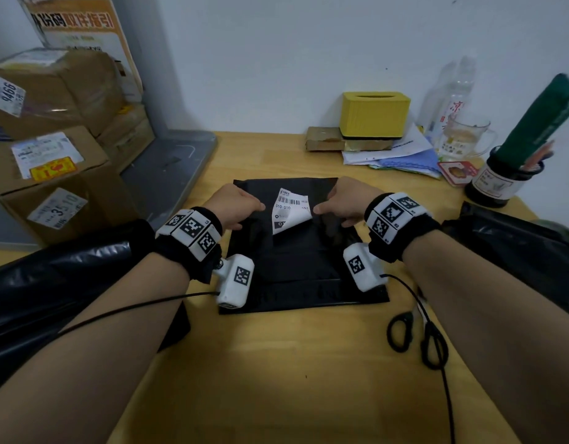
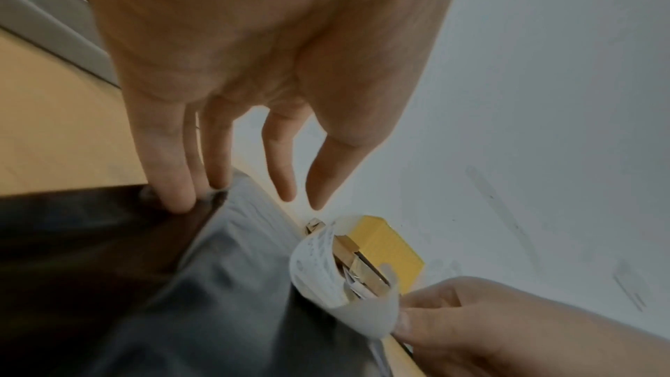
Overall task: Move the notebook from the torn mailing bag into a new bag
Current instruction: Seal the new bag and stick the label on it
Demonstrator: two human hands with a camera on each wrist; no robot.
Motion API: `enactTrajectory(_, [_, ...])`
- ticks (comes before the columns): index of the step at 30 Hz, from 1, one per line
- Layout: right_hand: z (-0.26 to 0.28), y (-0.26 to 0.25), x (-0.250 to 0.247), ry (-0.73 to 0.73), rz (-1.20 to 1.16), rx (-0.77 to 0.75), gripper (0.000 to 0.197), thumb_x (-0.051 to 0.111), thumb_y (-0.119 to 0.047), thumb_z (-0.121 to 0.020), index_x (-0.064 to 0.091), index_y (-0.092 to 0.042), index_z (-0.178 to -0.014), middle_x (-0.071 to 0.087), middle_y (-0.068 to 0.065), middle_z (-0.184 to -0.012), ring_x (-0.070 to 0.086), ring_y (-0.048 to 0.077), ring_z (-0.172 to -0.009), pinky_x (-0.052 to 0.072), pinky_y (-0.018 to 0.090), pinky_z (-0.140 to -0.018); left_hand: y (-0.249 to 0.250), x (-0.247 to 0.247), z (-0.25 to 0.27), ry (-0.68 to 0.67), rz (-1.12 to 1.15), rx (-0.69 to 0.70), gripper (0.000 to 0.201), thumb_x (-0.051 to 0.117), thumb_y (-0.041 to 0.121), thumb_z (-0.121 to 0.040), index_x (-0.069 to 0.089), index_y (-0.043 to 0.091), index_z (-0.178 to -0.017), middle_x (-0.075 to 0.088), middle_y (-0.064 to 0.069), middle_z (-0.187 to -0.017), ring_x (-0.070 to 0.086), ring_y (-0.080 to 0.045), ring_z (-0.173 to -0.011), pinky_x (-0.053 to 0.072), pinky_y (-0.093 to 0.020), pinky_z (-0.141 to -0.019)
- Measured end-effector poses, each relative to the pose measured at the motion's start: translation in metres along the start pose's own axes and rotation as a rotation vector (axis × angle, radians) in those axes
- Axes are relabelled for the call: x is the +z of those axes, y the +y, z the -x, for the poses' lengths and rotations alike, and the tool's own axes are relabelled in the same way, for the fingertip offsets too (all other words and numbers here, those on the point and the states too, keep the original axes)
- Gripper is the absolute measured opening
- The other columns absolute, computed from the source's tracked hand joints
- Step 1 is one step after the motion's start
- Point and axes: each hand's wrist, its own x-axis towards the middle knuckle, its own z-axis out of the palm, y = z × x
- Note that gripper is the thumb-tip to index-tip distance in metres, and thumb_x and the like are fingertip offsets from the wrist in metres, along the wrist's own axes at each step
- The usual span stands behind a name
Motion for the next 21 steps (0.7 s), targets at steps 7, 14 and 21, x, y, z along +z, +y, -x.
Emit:
enactTrajectory(7, [0.037, 0.002, 0.02, -0.089, -0.462, 0.044, 0.029, 0.054, -0.028, -0.104, 0.045, -0.012, -0.081, 0.035, -0.006, -0.038, 0.024, 0.01, -0.029, 0.05, 0.033, -0.062, -0.013, -0.003, 0.026, -0.079, 0.156, -0.078, 0.028, 0.065, 0.018, -0.091, 0.063, 0.011, -0.118, 0.071, -0.004, -0.114, 0.066, -0.021, -0.107, 0.052, -0.04, -0.099])
enactTrajectory(14, [0.075, 0.007, 0.04, -0.149, -0.539, 0.029, 0.013, 0.052, -0.025, -0.104, 0.046, -0.014, -0.104, 0.03, -0.003, -0.044, 0.021, 0.011, -0.031, 0.037, 0.036, -0.07, -0.027, -0.002, 0.065, -0.118, 0.154, -0.084, 0.028, 0.066, 0.02, -0.09, 0.064, 0.011, -0.117, 0.073, -0.005, -0.11, 0.07, -0.021, -0.1, 0.054, -0.037, -0.095])
enactTrajectory(21, [0.144, 0.023, 0.067, -0.21, -0.579, -0.016, 0.026, 0.049, -0.022, -0.105, 0.062, -0.009, -0.123, 0.028, -0.005, -0.046, 0.021, 0.01, -0.034, 0.061, 0.034, -0.076, -0.039, -0.012, 0.134, -0.166, 0.06, -0.096, 0.022, 0.061, 0.014, -0.093, 0.065, 0.008, -0.113, 0.072, -0.012, -0.108, 0.069, -0.024, -0.082, 0.056, -0.034, -0.079])
